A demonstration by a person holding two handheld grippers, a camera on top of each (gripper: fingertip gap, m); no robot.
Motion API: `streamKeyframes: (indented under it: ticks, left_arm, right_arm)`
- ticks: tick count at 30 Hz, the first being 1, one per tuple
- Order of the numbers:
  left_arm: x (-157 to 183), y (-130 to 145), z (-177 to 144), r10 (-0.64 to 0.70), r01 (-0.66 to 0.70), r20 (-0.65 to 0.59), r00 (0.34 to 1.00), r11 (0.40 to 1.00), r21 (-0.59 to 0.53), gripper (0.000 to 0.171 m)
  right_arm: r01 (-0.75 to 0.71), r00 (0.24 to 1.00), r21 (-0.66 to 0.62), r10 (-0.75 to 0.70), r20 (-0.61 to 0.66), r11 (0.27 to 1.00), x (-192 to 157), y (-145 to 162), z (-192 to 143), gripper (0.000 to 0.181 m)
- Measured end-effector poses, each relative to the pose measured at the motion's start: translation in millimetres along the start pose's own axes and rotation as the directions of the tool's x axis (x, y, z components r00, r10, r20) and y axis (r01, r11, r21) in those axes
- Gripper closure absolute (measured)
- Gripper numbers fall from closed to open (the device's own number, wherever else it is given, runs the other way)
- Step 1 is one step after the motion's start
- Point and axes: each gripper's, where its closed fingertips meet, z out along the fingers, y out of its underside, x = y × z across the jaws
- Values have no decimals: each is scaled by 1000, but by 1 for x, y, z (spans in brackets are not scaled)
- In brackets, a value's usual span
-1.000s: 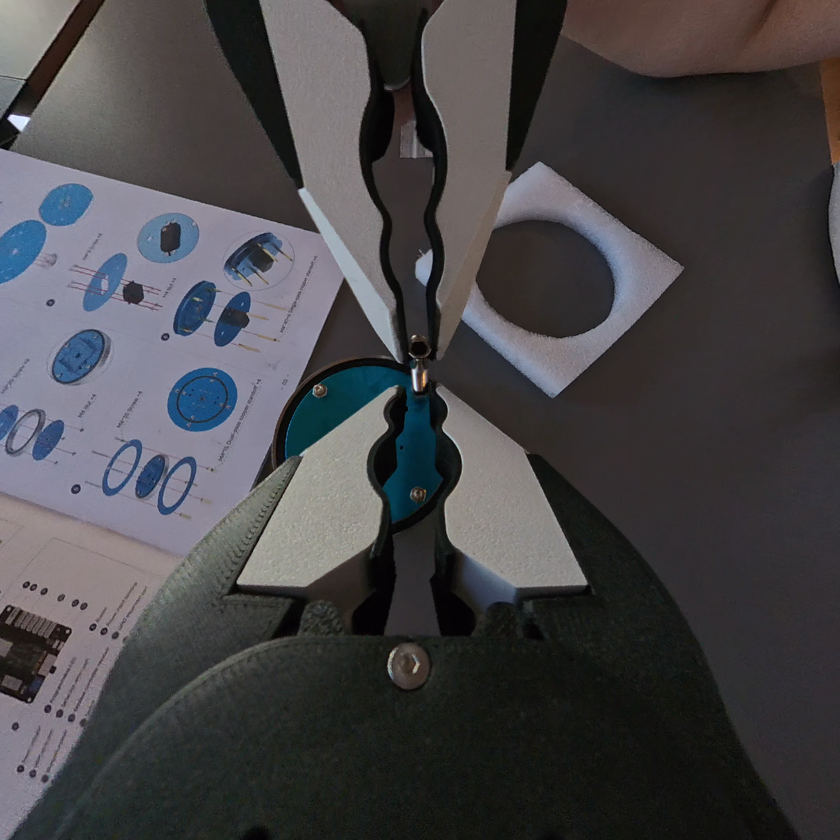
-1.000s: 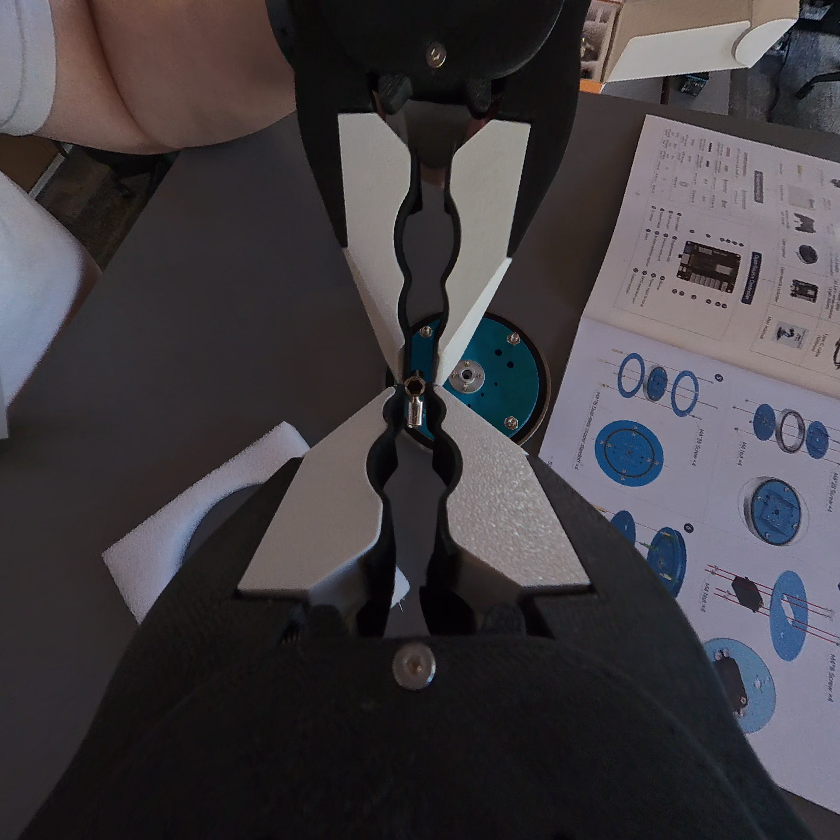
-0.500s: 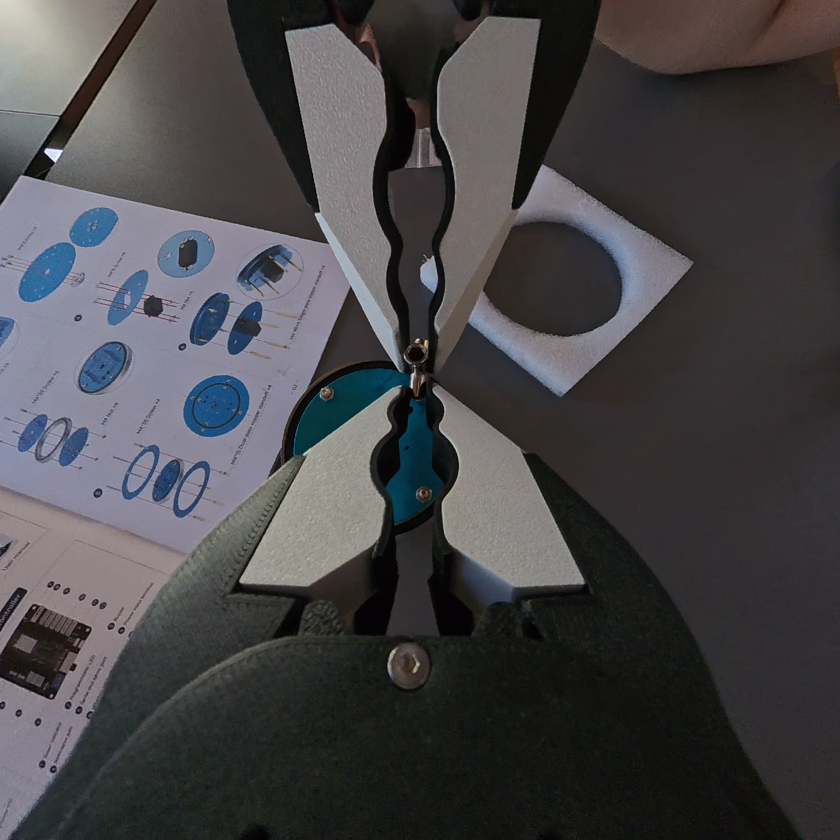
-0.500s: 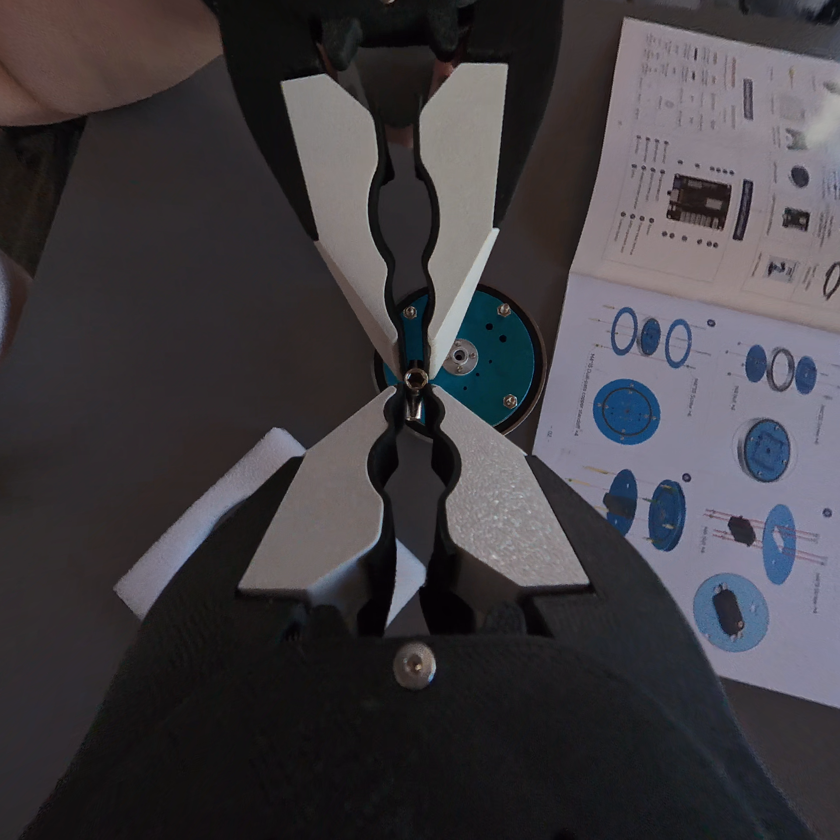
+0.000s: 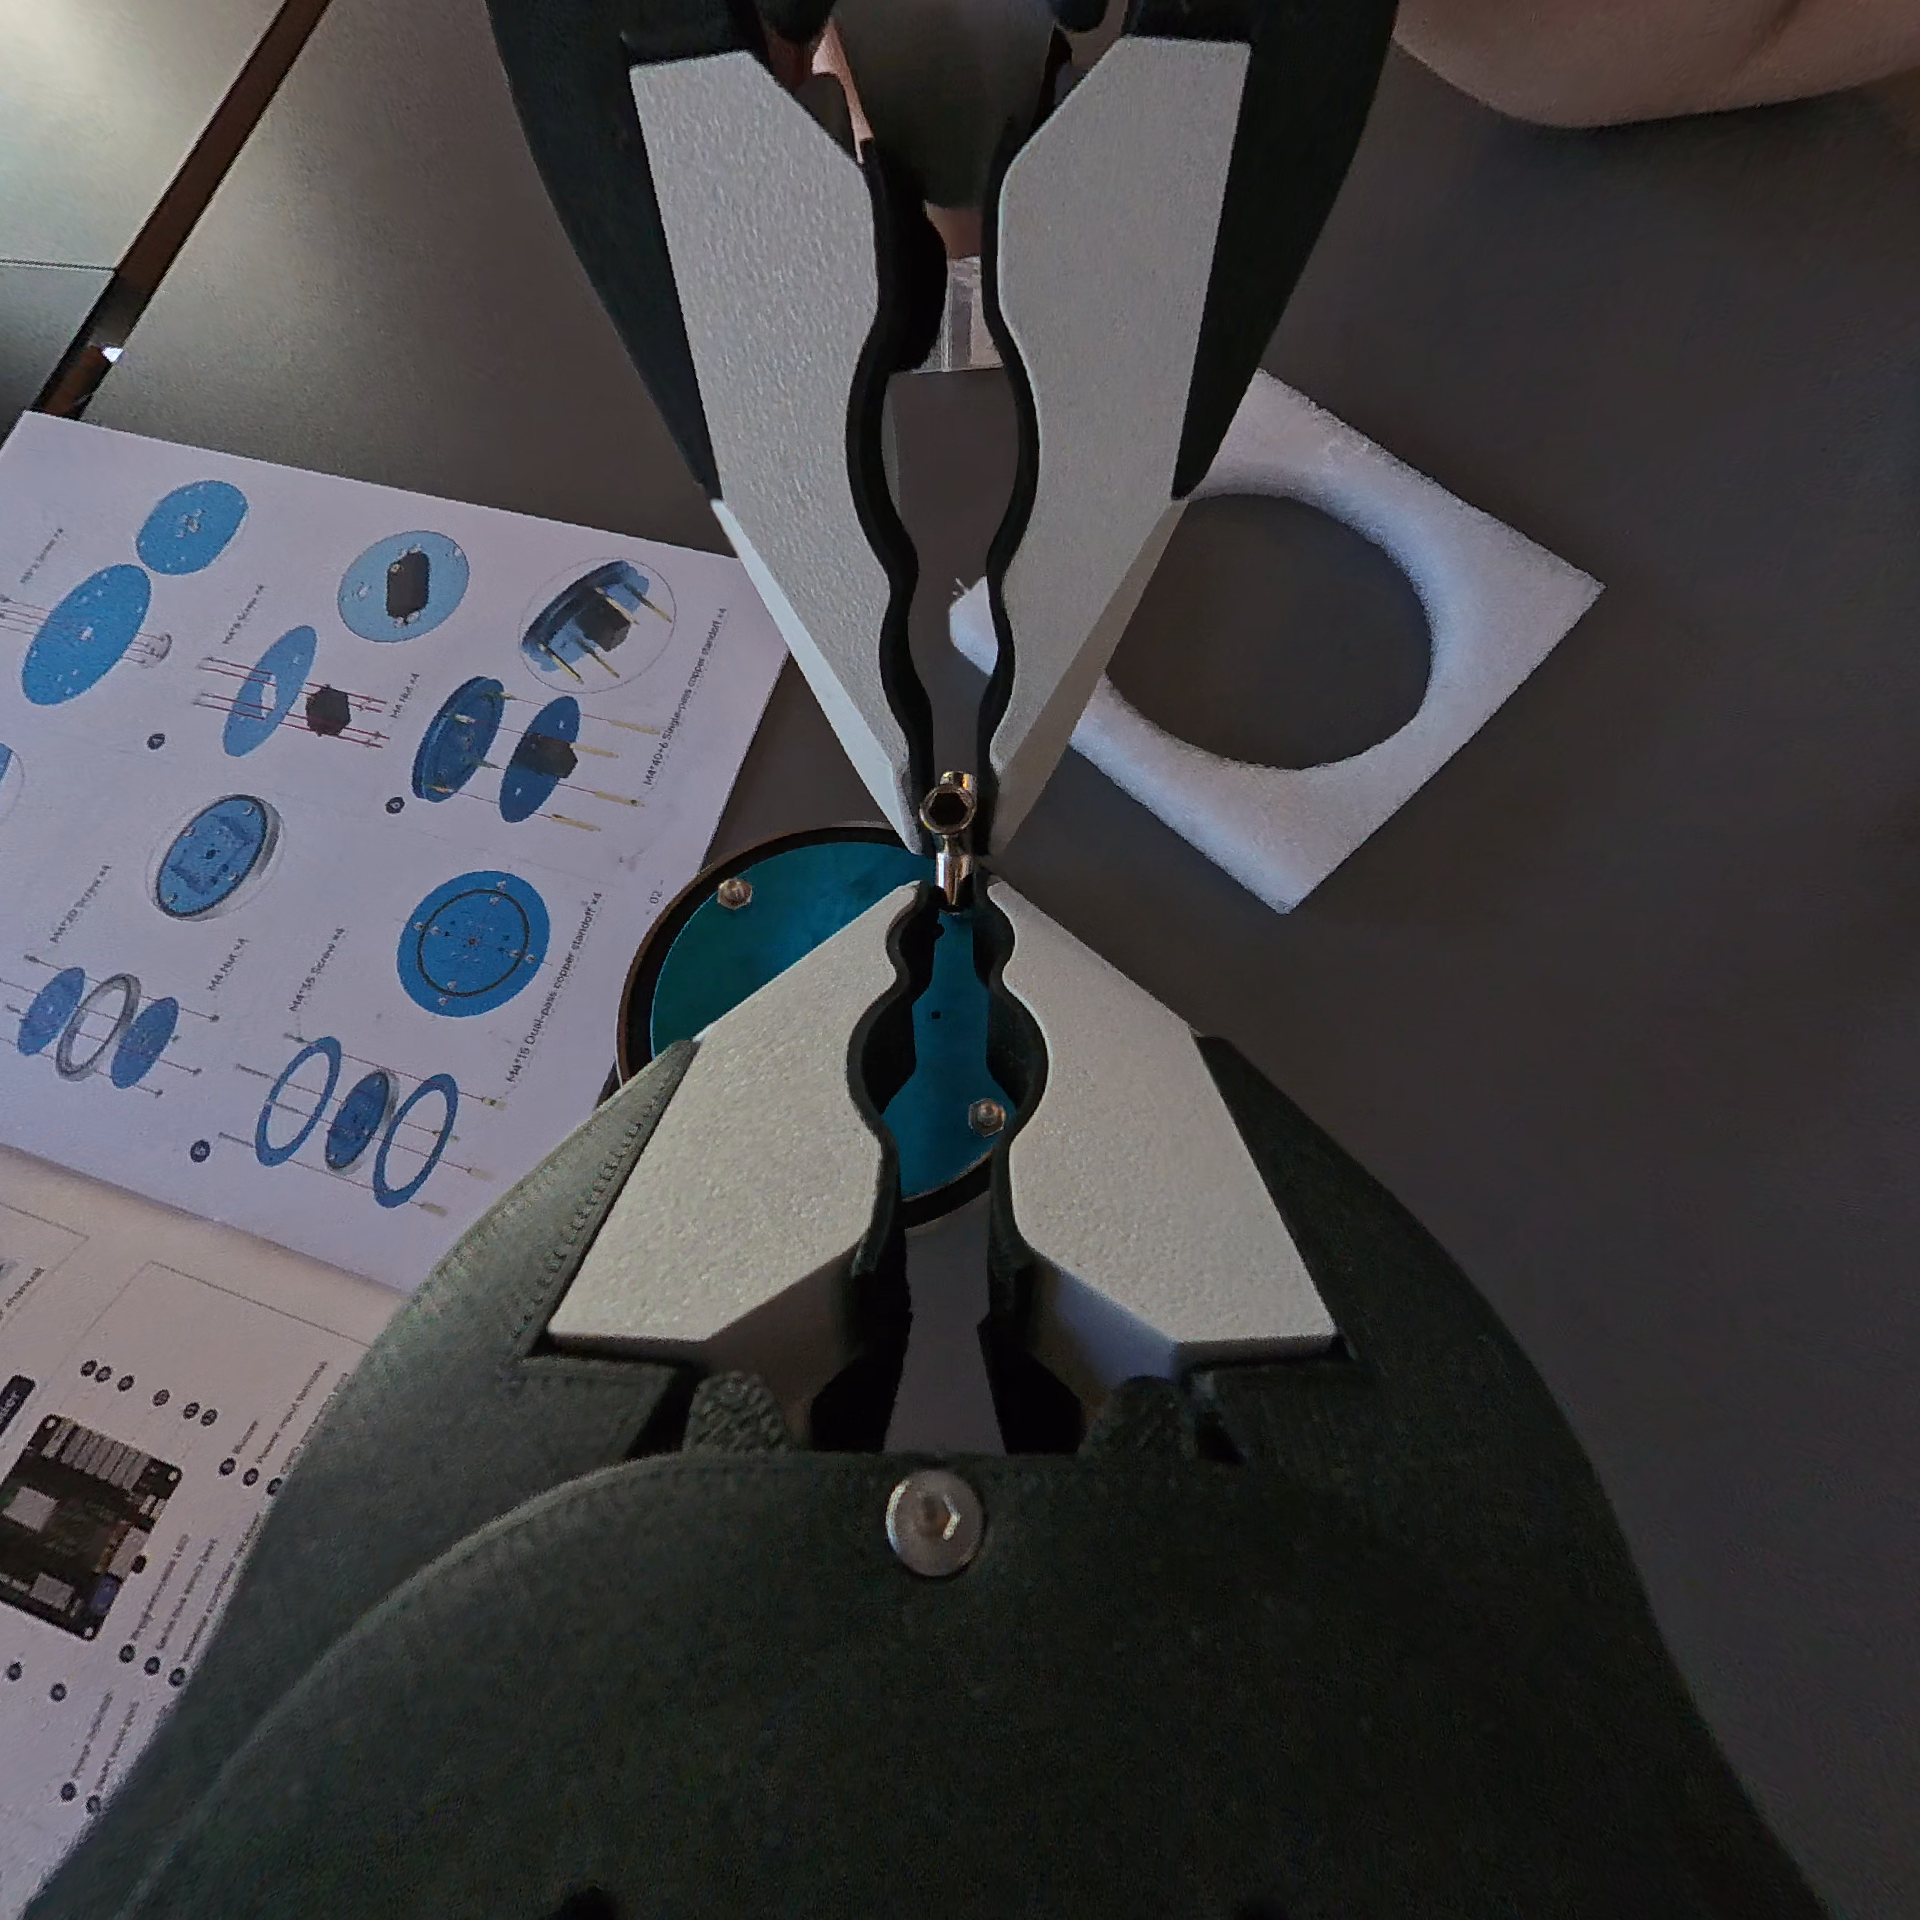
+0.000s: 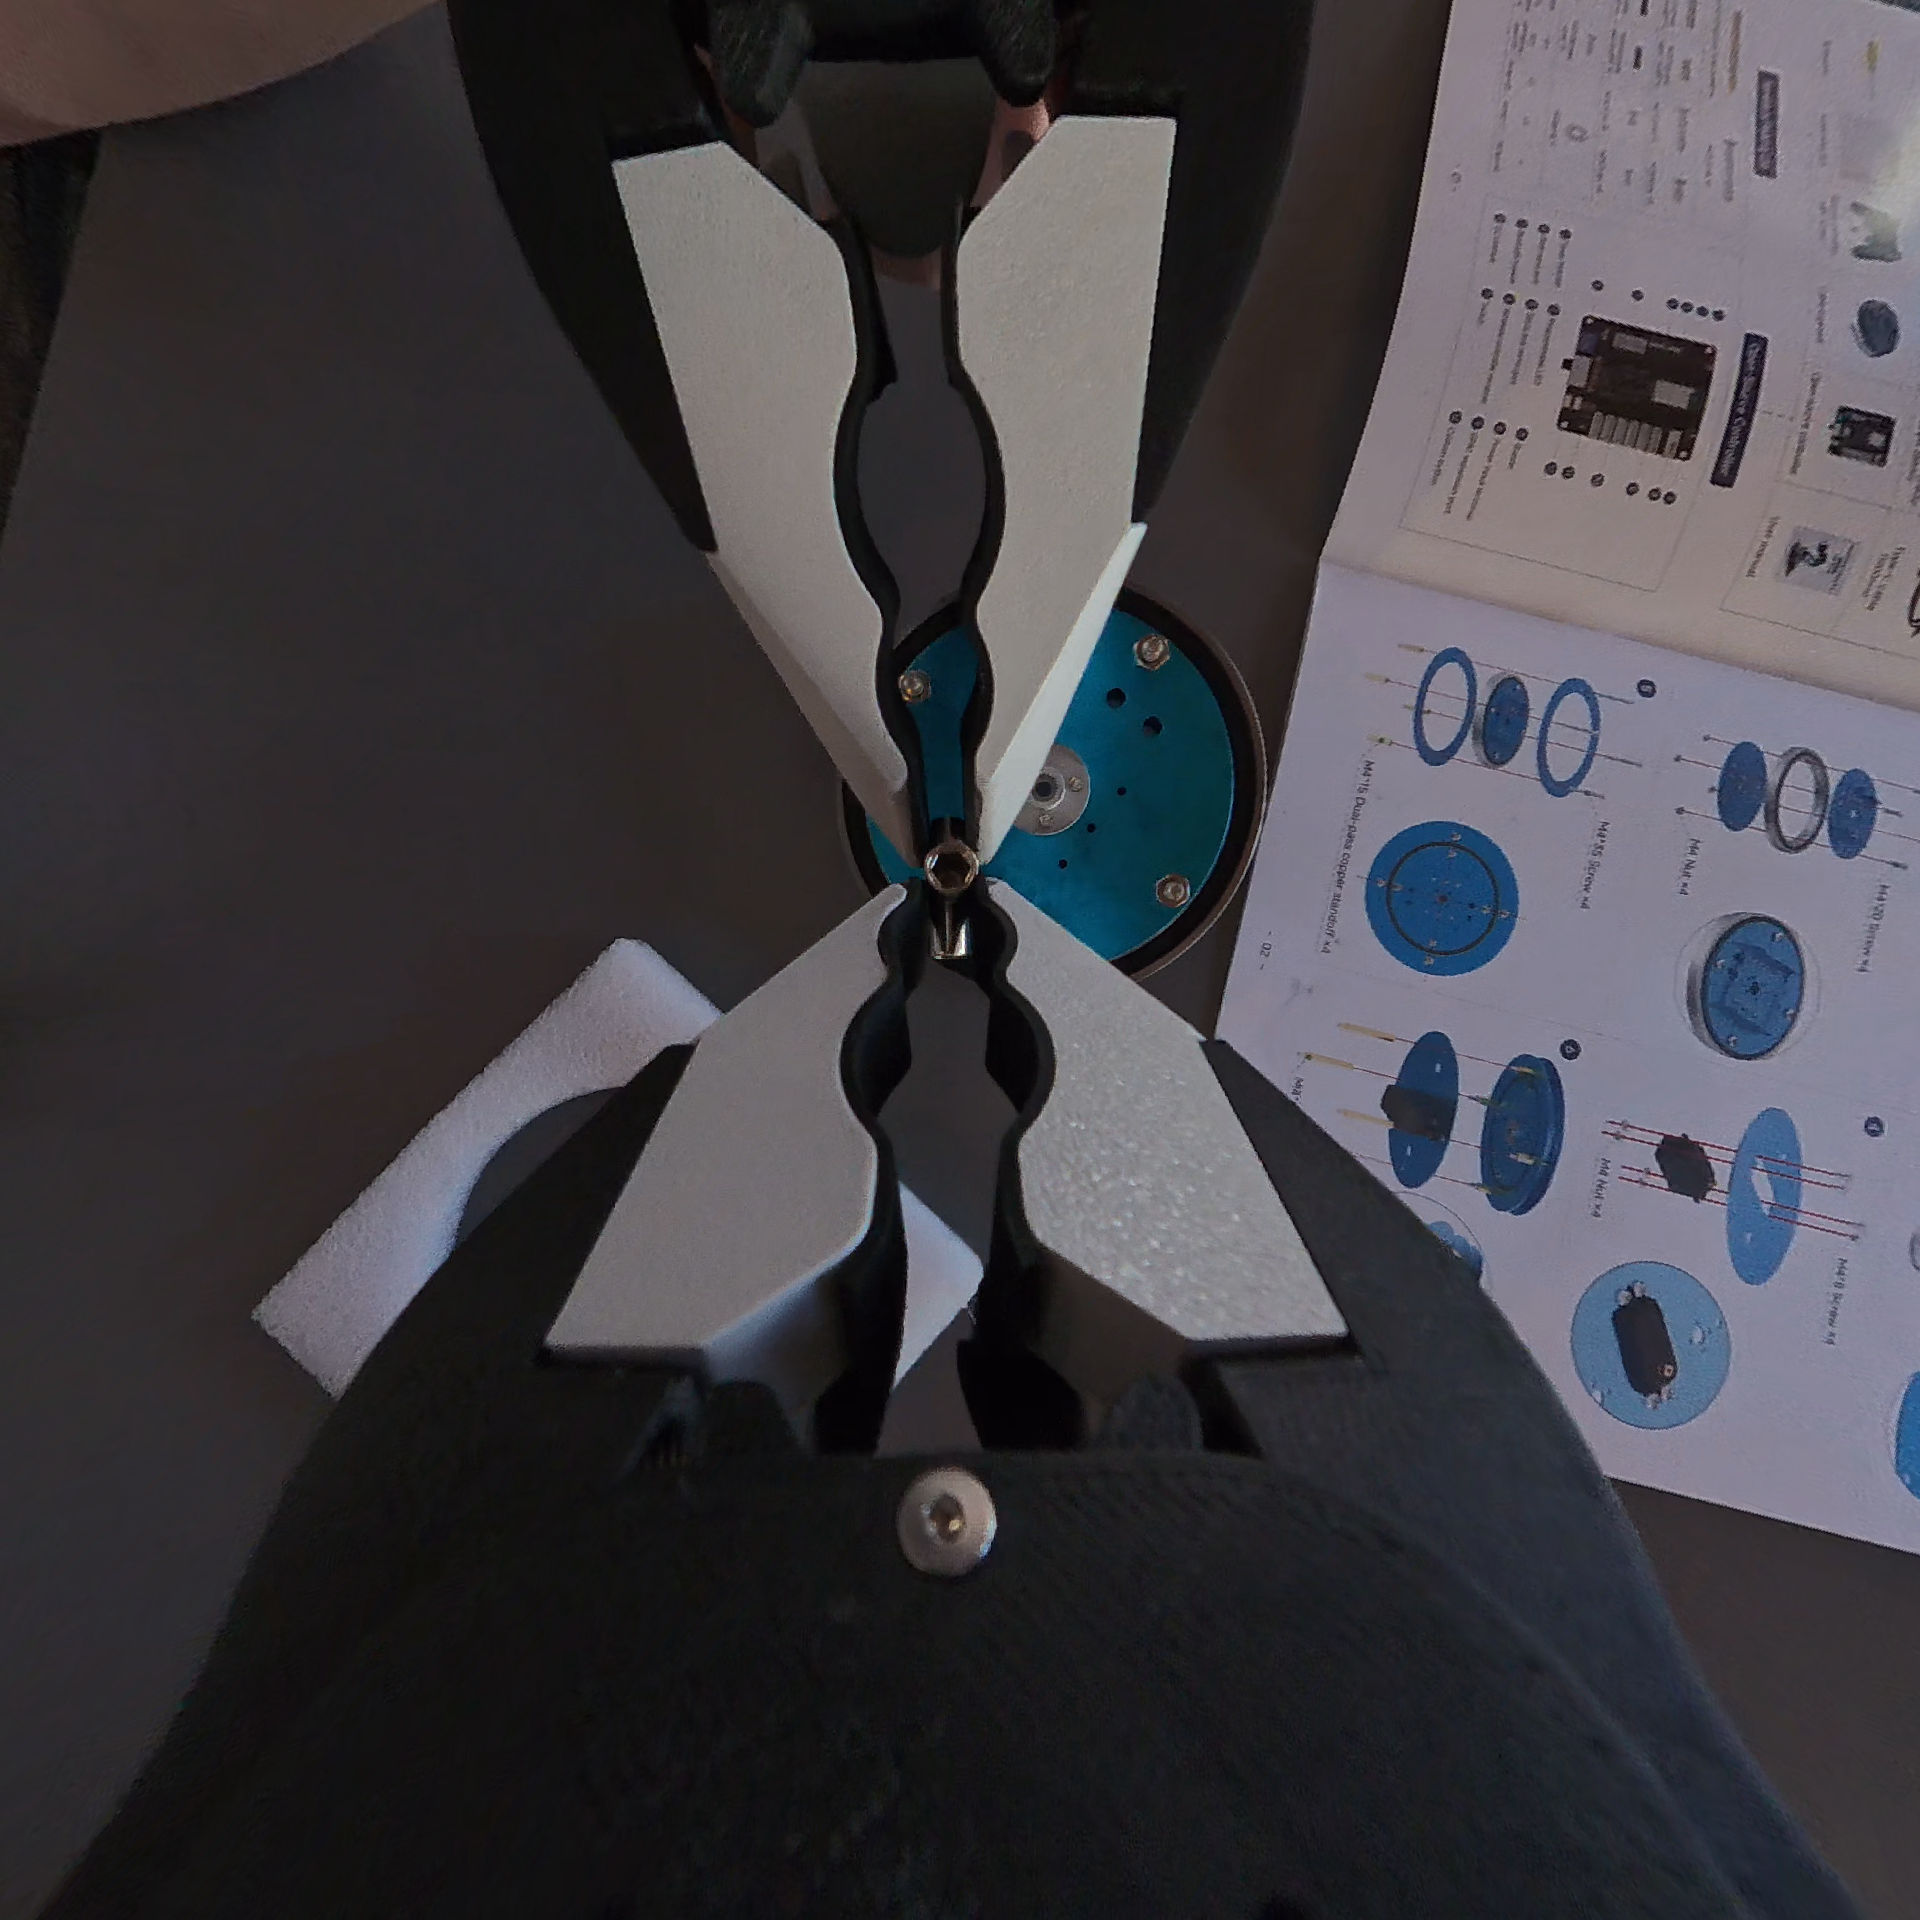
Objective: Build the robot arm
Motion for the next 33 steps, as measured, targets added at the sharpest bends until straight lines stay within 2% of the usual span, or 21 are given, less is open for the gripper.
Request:
streamKeyframes:
  ticks: [5, 10, 11, 14, 16, 19, 22, 24, 26, 30, 33]
  left_arm:
    - [-4, -3, -5, -22, 21, 6, 1000, 999, 37, 166]
    - [-6, 4, -9, -8, 8, 28, 1000, 1000, 0, 164]
    - [-8, 4, -12, -12, 12, 38, 999, 1000, 4, 152]
    - [-11, 8, -20, -63, 62, 44, 997, 998, 24, 89]
    - [-16, 16, -22, -55, 55, 82, 995, 998, -2, 71]
    - [-14, 20, -17, -51, 53, 81, 995, 998, -32, 63]
    - [-15, 30, -9, -34, 43, 94, 995, 995, -90, 68]
    - [-17, 32, -6, -26, 37, 102, 994, 994, -100, 81]
    - [-13, 27, -6, -29, 35, 77, 997, 997, -72, 96]
    - [-8, 13, -10, -8, 8, 50, 999, 1000, 1, 140]
    - [-8, 8, -9, 39, -40, 72, 997, 999, 16, 158]
  right_arm:
    - [23, 999, 51, -22, -25, 998, 4, -7, -3, 175]
    - [-17, 1000, 76, 18, -10, 997, 5, -7, -1, 175]
    - [-26, 1000, 79, 27, -5, 997, 5, -7, -1, 175]
    - [-51, 999, 96, 51, 0, 994, 5, -6, -1, 175]
    - [-81, 997, 89, 81, 1, 993, 7, -3, 0, 175]
    - [-136, 991, 104, 135, 18, 985, 7, -5, 0, 175]
    - [-127, 992, 105, 128, -2, 986, 6, -4, 0, 175]
    - [-123, 992, 101, 126, -23, 987, 6, -4, 0, 175]
    - [-128, 990, 92, 133, -51, 987, 6, -3, 0, 175]
    - [-98, 988, 82, 106, -112, 992, 5, -1, -1, 175]
    - [-89, 988, 71, 97, -120, 994, 5, -1, 0, 175]
